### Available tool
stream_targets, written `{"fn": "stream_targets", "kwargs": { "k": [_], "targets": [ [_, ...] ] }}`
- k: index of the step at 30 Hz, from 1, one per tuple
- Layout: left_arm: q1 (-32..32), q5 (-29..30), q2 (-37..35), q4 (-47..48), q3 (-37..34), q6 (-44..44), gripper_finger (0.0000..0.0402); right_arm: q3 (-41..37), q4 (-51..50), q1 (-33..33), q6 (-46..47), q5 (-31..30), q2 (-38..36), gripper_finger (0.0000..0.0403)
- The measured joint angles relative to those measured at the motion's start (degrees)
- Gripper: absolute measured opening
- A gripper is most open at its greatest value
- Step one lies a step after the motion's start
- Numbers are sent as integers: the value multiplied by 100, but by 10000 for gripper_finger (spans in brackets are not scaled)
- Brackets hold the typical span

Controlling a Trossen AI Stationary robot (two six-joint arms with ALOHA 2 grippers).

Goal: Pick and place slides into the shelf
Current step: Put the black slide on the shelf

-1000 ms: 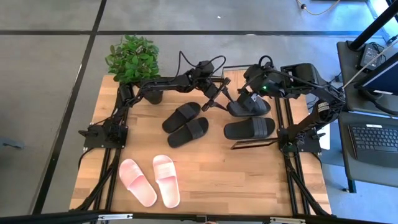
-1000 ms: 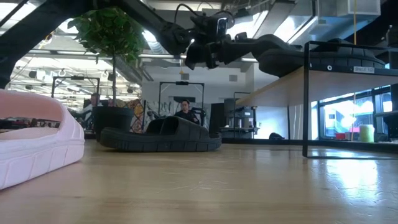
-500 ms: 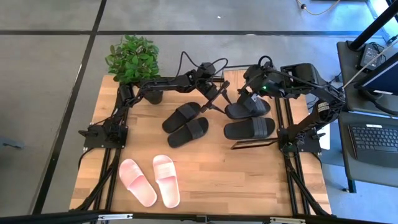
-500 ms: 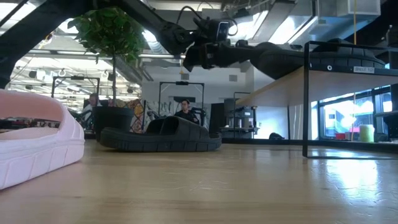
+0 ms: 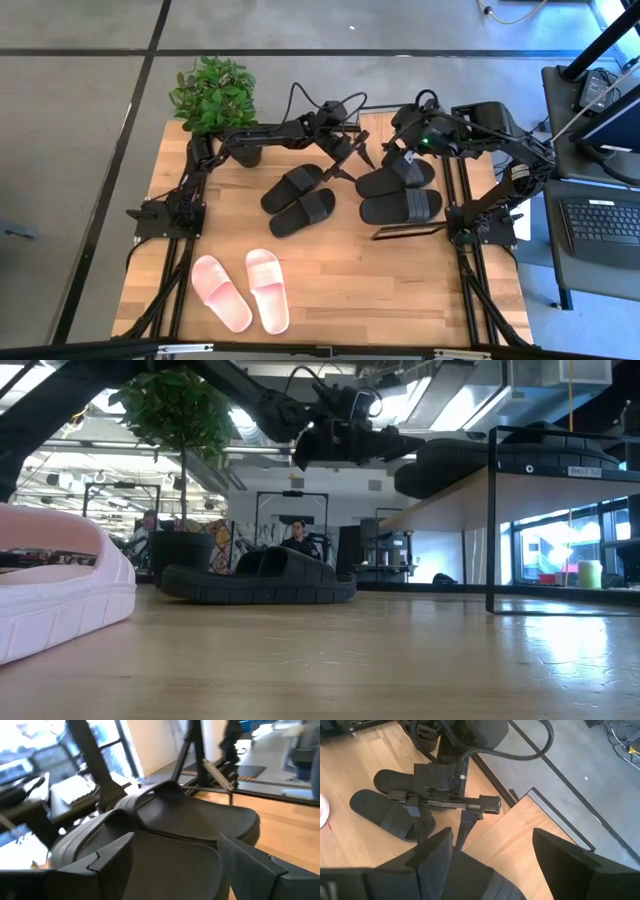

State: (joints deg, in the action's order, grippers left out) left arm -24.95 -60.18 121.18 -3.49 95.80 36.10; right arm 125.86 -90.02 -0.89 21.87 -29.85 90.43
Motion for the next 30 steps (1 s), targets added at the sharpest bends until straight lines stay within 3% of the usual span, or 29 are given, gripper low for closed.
{"fn": "stream_targets", "kwargs": {
  "k": [4, 10, 13, 16, 22, 27, 30],
  "targets": [
    [-50, 765, -278, 444, -1, -652, 274, 1, 0, -2, -1, 0, 0, 275],
    [-101, 2979, -964, 1291, -1, -1450, 273, 4, 0, -1, 11, 1, 0, 275],
    [-43, 3771, -1308, 1756, 1, -1993, 273, 4, 0, -73, 1, 4, 0, 275],
    [-26, 3879, -1686, 2555, -8, -2339, 273, 4, 1, -214, -248, 92, -14, 275],
    [-22, 3662, -2607, 3719, -6, -2555, 273, 4, -2, -763, -1086, 1239, -113, 275],
    [100, 4280, -3326, 4353, -3, -2962, 273, -20, 9, -1369, -1869, 1384, -121, 275],
    [268, 4890, -3590, 4716, -1, -3188, 273, -178, 8, -1813, -2570, 1845, -125, 275]
  ]
}}
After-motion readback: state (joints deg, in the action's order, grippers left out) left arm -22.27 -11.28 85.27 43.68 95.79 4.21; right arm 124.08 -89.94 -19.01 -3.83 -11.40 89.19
